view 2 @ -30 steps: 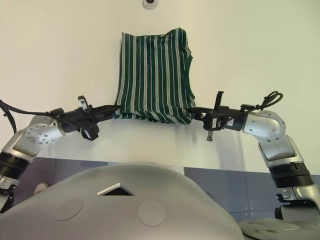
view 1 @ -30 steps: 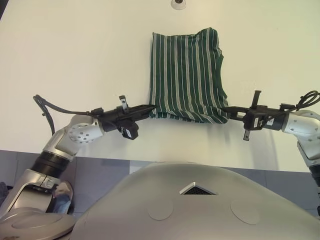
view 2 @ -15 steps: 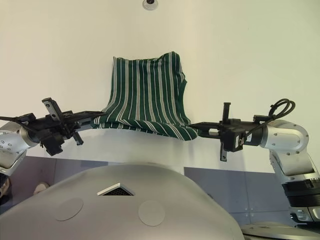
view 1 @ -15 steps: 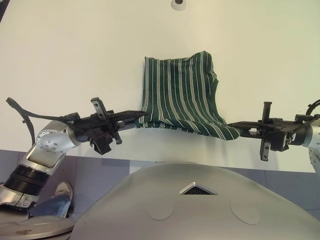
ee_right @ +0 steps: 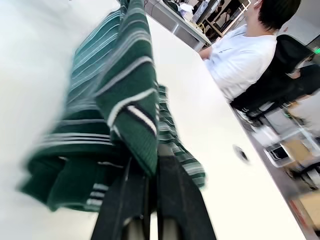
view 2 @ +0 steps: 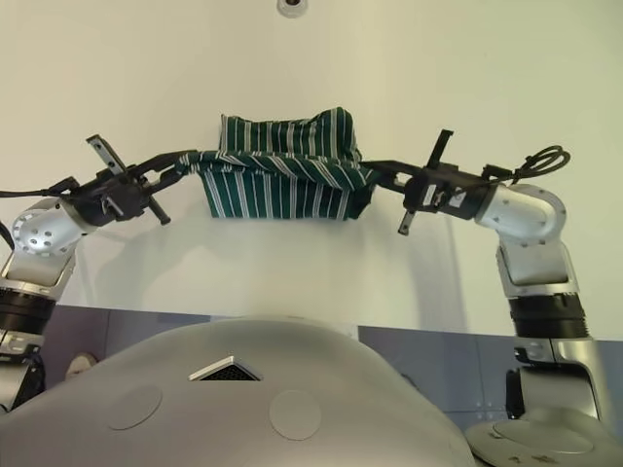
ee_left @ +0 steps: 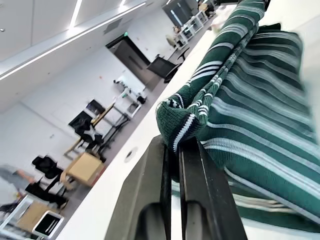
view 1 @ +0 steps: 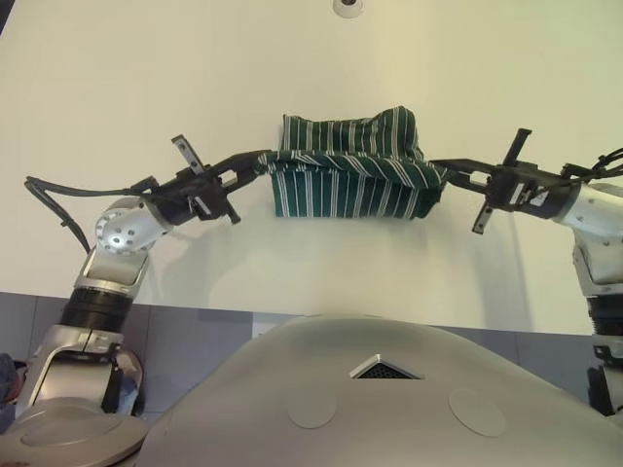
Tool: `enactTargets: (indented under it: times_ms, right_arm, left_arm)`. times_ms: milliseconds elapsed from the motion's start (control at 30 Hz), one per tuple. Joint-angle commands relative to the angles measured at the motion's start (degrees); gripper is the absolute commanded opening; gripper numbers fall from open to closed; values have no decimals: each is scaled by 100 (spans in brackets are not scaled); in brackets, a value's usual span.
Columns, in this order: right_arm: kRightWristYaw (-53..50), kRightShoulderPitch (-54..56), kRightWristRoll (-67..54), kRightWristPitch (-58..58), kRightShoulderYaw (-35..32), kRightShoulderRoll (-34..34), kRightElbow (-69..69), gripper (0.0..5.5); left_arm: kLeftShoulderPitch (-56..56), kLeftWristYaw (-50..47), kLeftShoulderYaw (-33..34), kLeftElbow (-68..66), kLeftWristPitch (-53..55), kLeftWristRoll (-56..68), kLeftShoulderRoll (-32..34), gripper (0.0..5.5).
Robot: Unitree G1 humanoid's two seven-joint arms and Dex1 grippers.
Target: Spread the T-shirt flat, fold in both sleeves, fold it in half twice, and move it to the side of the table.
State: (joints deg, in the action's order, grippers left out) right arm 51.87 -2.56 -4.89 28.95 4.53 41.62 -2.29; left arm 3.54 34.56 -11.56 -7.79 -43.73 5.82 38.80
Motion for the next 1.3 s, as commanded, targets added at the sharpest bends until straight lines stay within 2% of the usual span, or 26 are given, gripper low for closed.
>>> enactTargets:
  times_ms: [33,167,367,433,467,733,867,1000,1300]
  right_arm:
    - [-715,600,936,52,197,-360,-754,0]
    - [-1227,1010,1626,240,545,-664,-1607,0]
    - [-1443,1110,1995,457,886,-767,-2304,0]
    - [-1461,1113,1996,503,930,-745,-2428,56]
    - [-1462,1122,1976,502,950,-742,-2486,69]
    - [-1629,1269,1184,32,542,-1050,-2756,204]
    - [-1590,1375,477,-623,201,-1465,-2950,284]
    - [-1089,1444,-363,-1248,-126,-1727,-2921,357]
    - [-92,1466,-1404,-2346,-569,-1813,-2750,511]
  left_arm:
    - [-615,-668,178,-975,232,-985,-377,3]
    - [-1285,-1330,-219,-2386,398,-2146,-856,3]
    - [-1628,-1572,-532,-3426,224,-2543,-1158,3]
    - [-1645,-1442,-612,-3553,86,-2429,-1185,3]
    - [-1662,-1365,-638,-3631,53,-2355,-1223,36]
    - [-1681,-479,-474,-3689,248,-1365,-1433,177]
    - [-1882,-160,-184,-3750,1006,-812,-1628,253]
    - [-2216,27,261,-3823,2119,-208,-1903,319]
    - [-2414,486,945,-3541,3717,643,-2193,458]
